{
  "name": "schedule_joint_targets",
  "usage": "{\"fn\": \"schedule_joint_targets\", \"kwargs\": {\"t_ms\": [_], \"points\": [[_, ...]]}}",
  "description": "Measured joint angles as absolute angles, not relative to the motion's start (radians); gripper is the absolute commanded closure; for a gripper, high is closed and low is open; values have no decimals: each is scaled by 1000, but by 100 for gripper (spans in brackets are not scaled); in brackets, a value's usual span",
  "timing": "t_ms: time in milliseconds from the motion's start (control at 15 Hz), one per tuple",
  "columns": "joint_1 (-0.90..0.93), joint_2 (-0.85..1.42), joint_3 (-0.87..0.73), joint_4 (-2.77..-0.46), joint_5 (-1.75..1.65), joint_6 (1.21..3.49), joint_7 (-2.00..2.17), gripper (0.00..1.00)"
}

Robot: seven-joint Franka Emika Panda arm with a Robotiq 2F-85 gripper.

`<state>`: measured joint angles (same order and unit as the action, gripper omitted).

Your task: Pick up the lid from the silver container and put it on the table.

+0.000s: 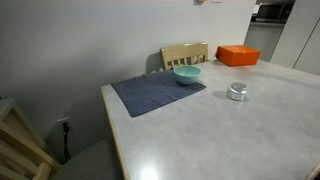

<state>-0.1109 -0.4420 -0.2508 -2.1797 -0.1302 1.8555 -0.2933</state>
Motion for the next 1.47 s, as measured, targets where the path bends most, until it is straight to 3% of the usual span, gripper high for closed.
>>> {"fn": "schedule_joint_targets", "kwargs": {"t_ms": [733, 1467], "points": [[-111, -421, -227, -2175, -139, 1836, -263, 0], [-66, -54, -87, -2016, -258, 1556, -185, 0]]}}
